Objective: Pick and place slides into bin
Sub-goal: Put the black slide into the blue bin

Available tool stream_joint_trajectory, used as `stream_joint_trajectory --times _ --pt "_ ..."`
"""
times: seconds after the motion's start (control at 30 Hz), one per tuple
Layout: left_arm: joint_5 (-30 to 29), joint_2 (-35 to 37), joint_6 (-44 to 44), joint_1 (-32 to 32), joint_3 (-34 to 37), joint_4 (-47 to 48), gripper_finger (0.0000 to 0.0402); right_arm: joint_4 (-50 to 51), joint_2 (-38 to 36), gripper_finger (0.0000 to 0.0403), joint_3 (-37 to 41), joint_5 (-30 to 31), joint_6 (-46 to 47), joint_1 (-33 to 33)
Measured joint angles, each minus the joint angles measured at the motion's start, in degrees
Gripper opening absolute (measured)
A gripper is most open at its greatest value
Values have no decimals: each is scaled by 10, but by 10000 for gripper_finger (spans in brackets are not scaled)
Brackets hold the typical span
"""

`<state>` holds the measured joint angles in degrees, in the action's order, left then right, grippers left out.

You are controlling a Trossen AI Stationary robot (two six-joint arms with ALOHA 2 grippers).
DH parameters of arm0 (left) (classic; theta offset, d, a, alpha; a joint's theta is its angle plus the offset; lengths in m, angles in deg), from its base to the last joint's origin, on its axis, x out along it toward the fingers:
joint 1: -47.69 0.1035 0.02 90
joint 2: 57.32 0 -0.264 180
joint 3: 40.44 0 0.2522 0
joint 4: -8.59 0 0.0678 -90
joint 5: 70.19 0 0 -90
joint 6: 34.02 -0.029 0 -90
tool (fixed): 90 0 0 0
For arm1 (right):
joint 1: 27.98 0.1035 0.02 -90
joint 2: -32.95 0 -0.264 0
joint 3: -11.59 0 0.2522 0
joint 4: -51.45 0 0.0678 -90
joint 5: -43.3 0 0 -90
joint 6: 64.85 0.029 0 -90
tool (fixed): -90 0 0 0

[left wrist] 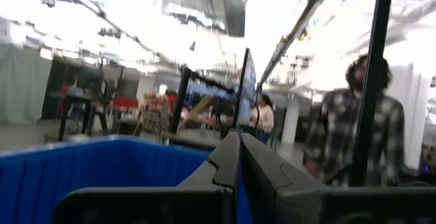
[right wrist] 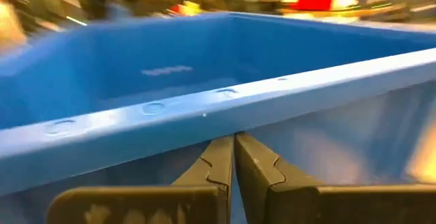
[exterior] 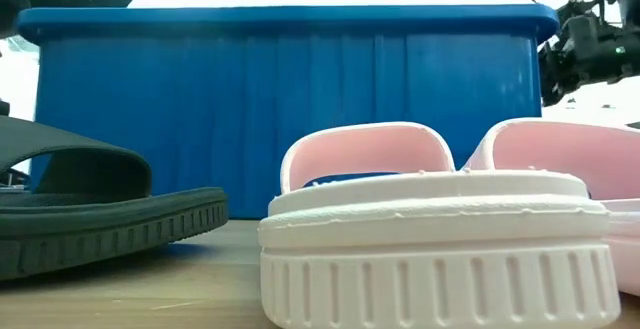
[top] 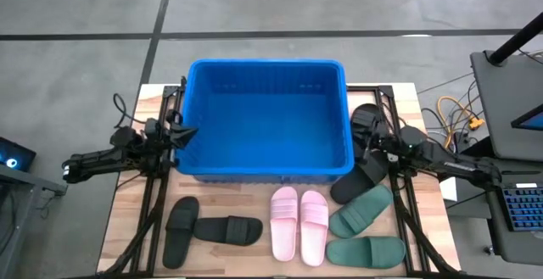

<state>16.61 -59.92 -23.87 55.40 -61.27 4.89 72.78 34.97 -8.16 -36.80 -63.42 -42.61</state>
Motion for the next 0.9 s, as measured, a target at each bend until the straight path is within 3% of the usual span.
stream_joint_trajectory --times 0.1,0.17,0.27,0.37,0.57,0.77,0.9 --pt "-7 0 0 0 0 -21 0 47 -1 9 -55 101 -39 -1" --pt "-7 0 0 0 0 -22 0 65 -4 9 -84 133 -42 -1" --pt "-6 -1 0 0 0 -20 0 91 0 9 -104 128 -22 0" --pt "-6 -1 0 0 1 -26 0 77 -3 9 -125 127 58 0" --pt "-7 -3 -4 0 3 -81 0 35 2 9 -134 129 353 0" --pt "-7 -11 24 0 9 -145 0 17 10 9 -160 133 322 0" --pt "-9 -31 16 0 9 -198 5 6 41 33 -185 118 368 0"
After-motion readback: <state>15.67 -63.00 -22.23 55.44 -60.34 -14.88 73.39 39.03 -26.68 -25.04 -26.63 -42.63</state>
